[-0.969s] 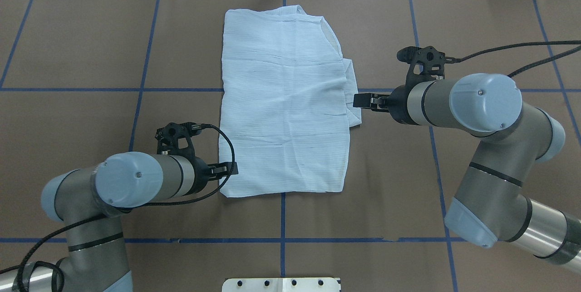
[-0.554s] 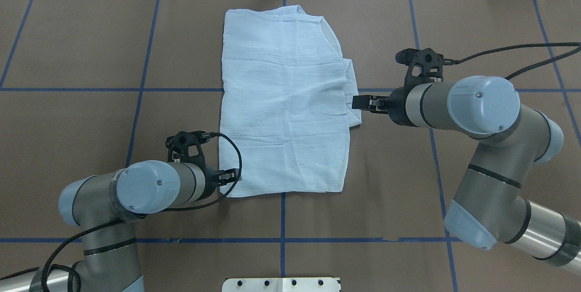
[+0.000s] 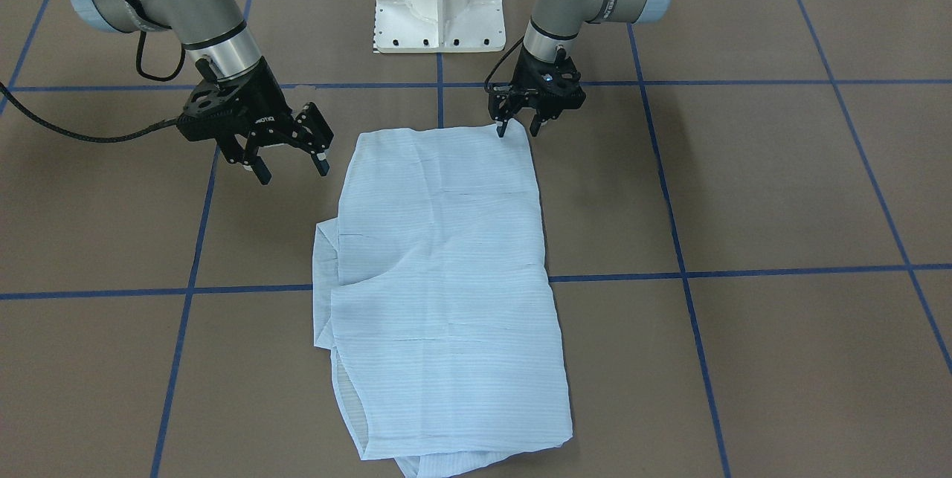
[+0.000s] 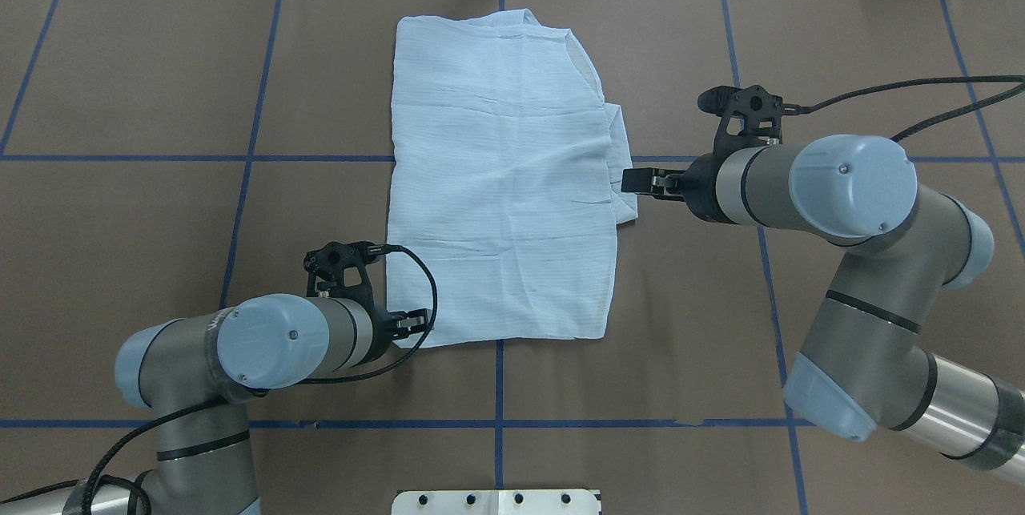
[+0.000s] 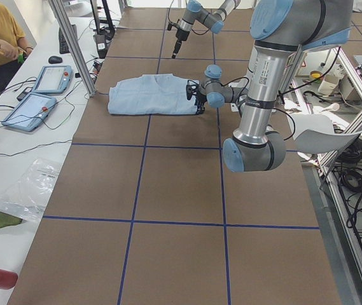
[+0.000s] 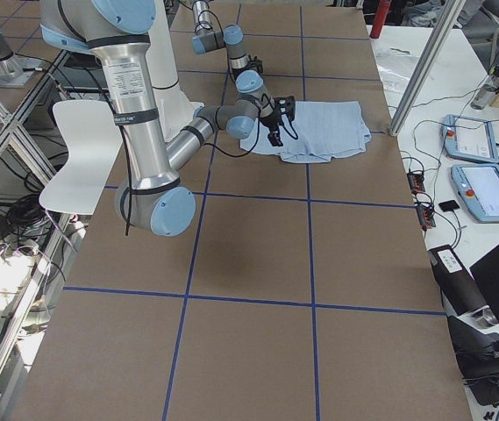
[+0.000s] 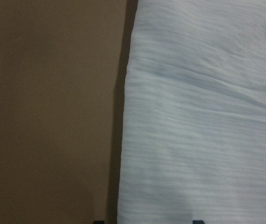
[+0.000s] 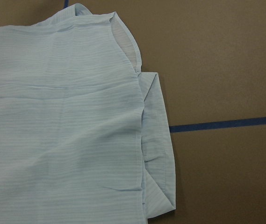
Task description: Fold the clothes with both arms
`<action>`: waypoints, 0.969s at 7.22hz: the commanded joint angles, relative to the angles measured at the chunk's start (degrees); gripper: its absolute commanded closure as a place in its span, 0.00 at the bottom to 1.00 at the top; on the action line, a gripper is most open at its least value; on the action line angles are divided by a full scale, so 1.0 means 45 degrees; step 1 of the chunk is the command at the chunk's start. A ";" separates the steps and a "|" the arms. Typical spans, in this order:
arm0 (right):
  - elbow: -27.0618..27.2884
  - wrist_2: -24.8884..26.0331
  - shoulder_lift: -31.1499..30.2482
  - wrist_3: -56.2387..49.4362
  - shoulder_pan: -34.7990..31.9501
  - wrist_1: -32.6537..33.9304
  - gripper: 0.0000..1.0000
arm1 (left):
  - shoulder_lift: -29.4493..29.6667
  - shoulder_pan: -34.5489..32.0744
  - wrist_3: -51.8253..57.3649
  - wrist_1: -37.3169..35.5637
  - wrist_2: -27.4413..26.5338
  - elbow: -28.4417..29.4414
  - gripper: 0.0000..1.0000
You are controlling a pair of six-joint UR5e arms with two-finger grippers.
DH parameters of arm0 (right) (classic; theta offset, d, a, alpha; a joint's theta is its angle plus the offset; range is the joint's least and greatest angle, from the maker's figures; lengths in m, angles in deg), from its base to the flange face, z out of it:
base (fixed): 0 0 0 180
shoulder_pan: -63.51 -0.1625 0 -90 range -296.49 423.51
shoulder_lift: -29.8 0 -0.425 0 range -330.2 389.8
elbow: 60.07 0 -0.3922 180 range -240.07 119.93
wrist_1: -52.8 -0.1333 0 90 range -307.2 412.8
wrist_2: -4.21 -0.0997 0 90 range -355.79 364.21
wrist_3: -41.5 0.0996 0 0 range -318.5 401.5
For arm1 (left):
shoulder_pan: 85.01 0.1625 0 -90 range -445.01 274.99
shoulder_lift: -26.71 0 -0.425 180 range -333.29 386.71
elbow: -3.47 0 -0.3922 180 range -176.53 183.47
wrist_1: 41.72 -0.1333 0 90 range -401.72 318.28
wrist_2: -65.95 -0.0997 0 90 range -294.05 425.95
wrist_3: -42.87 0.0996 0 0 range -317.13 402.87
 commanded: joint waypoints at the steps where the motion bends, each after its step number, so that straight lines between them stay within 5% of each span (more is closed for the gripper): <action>1: 0.0000 0.0013 -0.0003 0.0000 0.0001 0.0000 0.00 | 0.0026 0.0025 0.0000 0.0000 0.0000 0.0007 0.38; 5: -0.0020 0.0013 0.0016 0.0000 0.0020 0.0000 0.00 | 0.0104 0.0025 0.0020 0.0000 -0.0020 0.0222 0.51; 7: 0.0000 0.0091 -0.0003 0.0019 0.0097 0.0000 0.00 | 0.0182 0.0025 0.0000 0.0000 -0.0039 0.0202 1.00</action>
